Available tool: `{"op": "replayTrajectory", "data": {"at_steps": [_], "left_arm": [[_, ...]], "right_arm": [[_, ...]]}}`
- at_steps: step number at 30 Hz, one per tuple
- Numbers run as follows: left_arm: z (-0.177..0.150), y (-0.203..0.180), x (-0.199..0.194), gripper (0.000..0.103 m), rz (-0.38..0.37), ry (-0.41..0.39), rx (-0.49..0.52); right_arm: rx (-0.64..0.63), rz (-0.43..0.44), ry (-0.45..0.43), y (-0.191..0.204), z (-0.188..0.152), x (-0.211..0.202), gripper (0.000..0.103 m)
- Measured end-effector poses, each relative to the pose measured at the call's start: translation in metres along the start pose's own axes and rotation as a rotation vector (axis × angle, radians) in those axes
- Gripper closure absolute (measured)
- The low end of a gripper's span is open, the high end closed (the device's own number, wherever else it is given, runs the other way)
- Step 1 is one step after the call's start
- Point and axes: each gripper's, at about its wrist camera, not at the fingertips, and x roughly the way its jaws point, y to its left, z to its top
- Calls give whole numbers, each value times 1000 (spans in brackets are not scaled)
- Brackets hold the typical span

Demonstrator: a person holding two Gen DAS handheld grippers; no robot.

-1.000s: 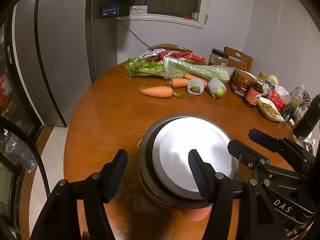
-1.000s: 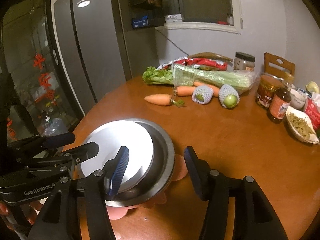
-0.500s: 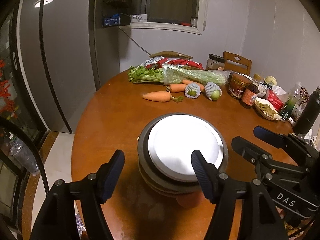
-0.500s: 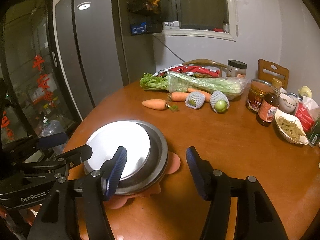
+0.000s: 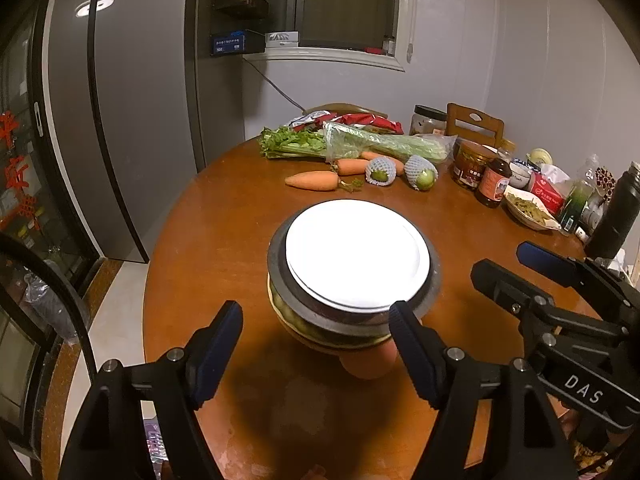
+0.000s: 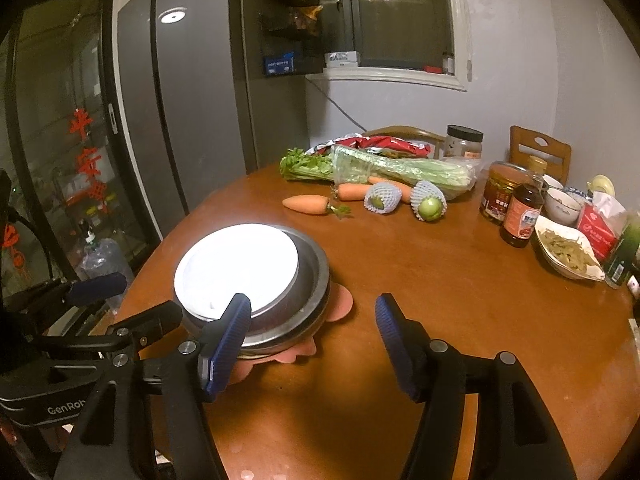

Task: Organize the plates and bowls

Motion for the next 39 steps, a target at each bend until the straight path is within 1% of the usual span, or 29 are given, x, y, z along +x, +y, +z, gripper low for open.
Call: {"op": "replayTrajectory", "data": {"at_steps": [6,10,15,17,21,28,30,33,39], "left_arm": [[-8,-3,-5,27,0,-11,-16],[-17,-5,-5,27,11,-2,-32],[-31,-10,-8,26,19,14,-11],[-35,-10,-10,26,31,9,-18],[-44,-12,-12,26,29,14,-24],[-60,-19,-12,26,19,17,-1],[-63,-20,-12,26,28,14,-7],[-70,-19,-12,26,29,16,-31],[-80,-25,-5,26,23,52,-14]], "right_arm": [[-5,-13,-17,-1,-9,-9,34],[5,-21,-17,-3,-17,-13,32],[12,-27,-7,-6,-33,-18,30],[14,-32,-3,-8,-39,-20,29],[36,-36,-9,-11,-55,-27,29],[44,-34,17,-17,-80,-34,28],[43,-34,22,-18,-86,-36,28],[42,-35,17,-18,-91,-42,28],[55,-37,-5,-19,-94,-50,28]]}}
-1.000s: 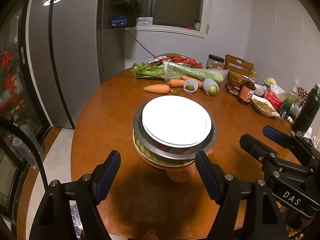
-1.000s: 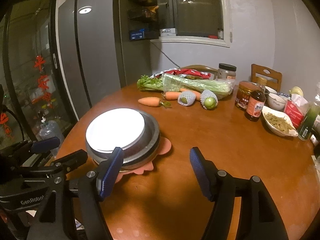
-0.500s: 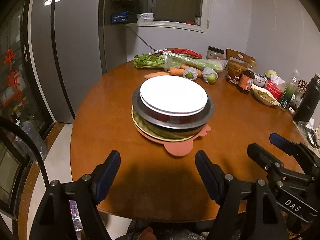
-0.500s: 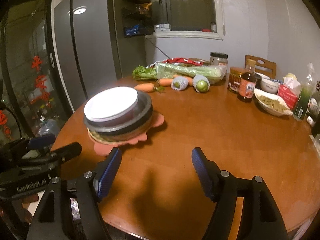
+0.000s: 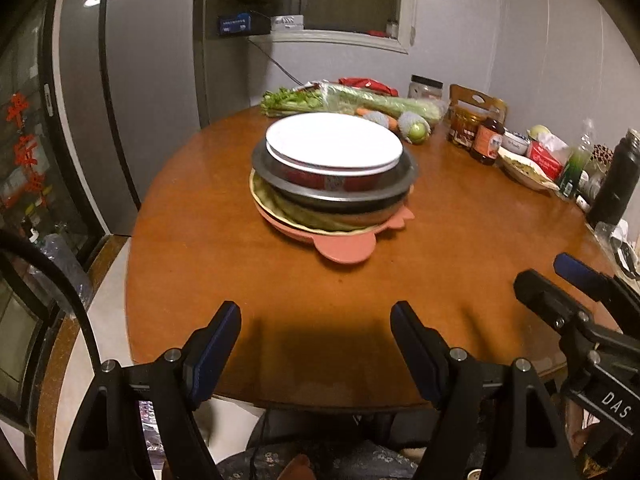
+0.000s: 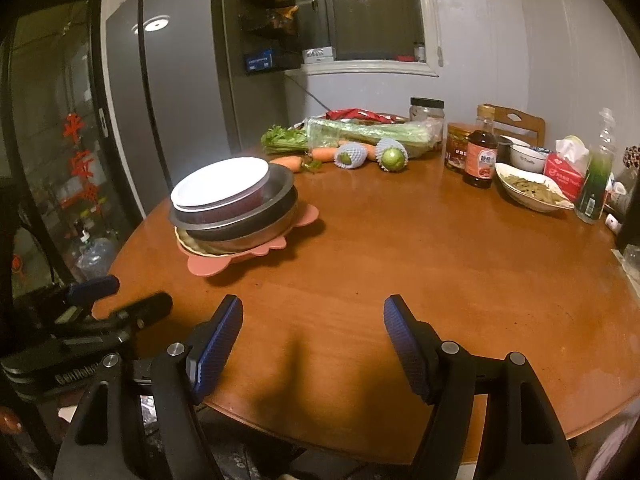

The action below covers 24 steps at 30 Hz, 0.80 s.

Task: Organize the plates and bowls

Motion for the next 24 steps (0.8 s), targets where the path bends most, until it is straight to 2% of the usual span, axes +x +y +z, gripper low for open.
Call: {"op": "replayTrajectory", "data": {"at_steps": [24], "left_arm": [[-3,-1,5,26,2,13,4]], "right_arm": [[-3,20,19,2,-3,5,28]]}}
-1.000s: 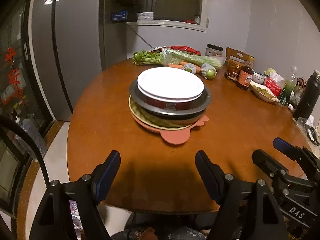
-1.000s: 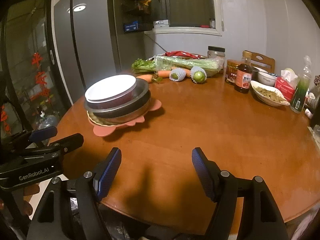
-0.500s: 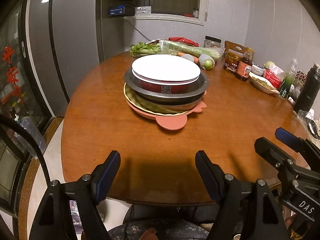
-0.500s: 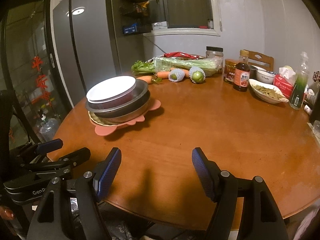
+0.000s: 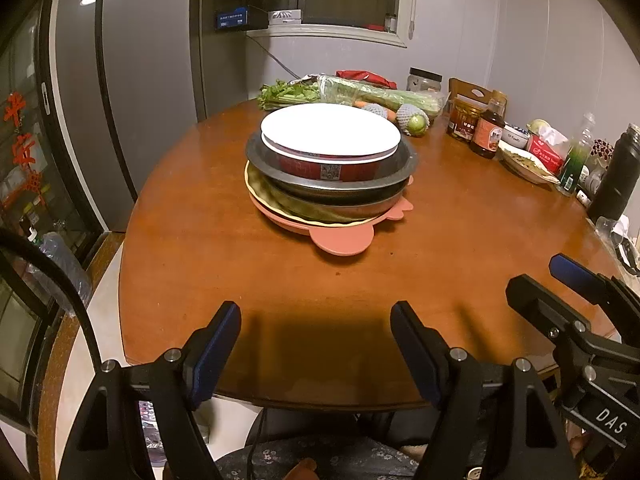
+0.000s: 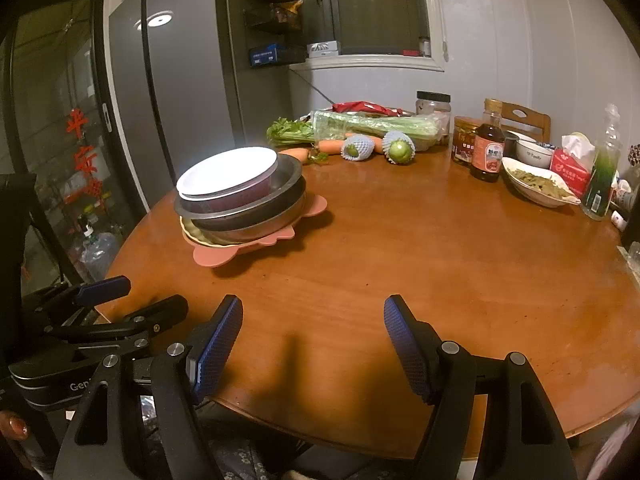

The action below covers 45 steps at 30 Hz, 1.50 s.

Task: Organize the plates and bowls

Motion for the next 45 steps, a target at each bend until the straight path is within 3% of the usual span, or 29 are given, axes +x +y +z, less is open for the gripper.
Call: {"op": "replayTrajectory", "data": {"at_steps": [45], "left_arm": [[-1,3,6,26,6,20,-2]], "right_arm": [[18,-19,23,-4,-1,5,28]]}}
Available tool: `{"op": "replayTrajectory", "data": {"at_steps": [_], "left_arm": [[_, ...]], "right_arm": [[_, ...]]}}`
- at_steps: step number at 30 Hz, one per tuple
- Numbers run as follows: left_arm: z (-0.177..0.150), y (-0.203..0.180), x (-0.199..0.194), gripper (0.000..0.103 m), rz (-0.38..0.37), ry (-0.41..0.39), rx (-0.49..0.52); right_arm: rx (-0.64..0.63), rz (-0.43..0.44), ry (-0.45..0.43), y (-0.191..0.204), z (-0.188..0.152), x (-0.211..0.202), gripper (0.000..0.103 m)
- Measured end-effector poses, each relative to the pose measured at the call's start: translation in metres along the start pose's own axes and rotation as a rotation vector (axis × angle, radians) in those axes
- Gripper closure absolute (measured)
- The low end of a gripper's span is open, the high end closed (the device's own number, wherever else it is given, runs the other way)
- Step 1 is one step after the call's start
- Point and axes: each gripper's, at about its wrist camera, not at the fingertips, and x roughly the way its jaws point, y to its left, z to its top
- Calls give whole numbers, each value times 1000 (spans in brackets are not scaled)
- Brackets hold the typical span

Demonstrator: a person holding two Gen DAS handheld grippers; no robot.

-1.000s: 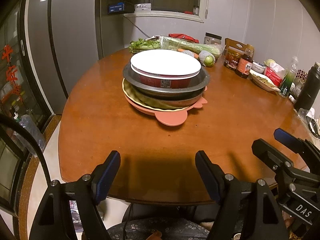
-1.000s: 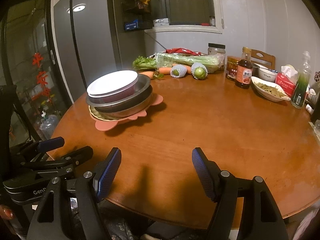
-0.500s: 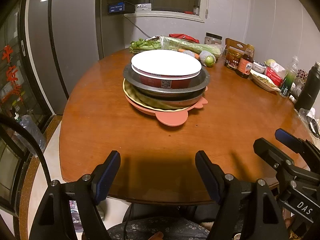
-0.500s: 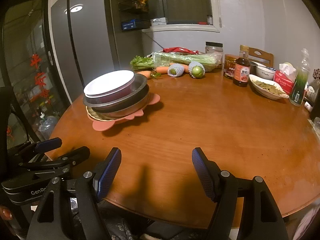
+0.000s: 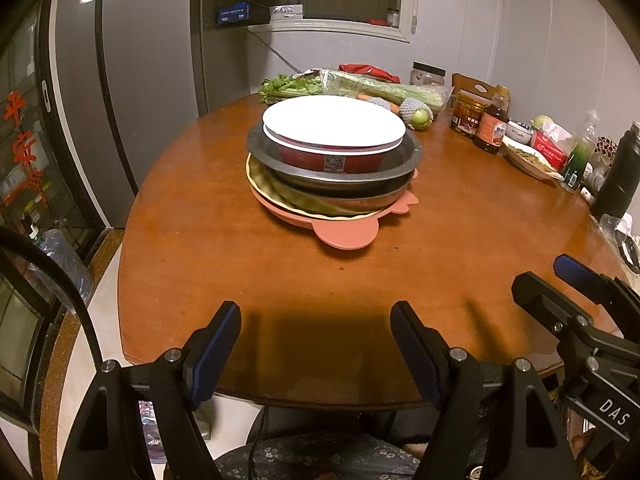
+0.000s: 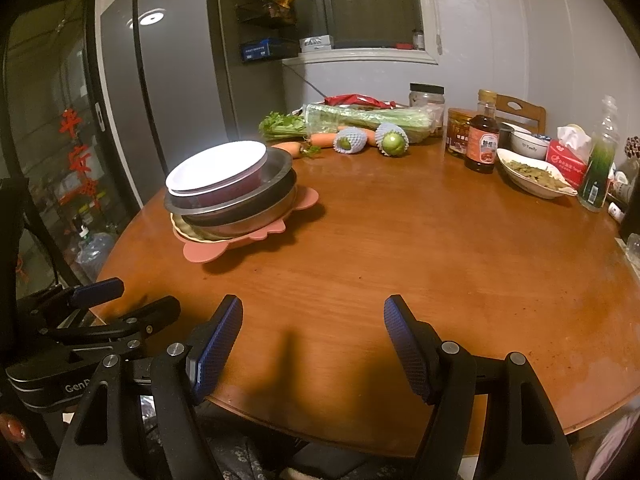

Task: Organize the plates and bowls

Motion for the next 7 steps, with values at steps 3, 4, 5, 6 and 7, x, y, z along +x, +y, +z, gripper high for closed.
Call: {"op": "replayTrajectory", "data": {"at_steps": [3,4,5,6,7], "left_arm": [[1,4,4,26,0,2,-17],[2,6,5,26,3,6,-18],[3,8,7,26,6,5,-20],[5,12,7,26,13,4,-24],[7,16,7,26,16,3,-30]], "right_arm": [[-1,-2,2,0,0,2,28],[-4,-1,4,-1,1,3,28],[-8,-1,5,-2,1,3,28],[-9,-6,4,-4,2,4,28],[-9,-12,2,-7,5,5,28]]}}
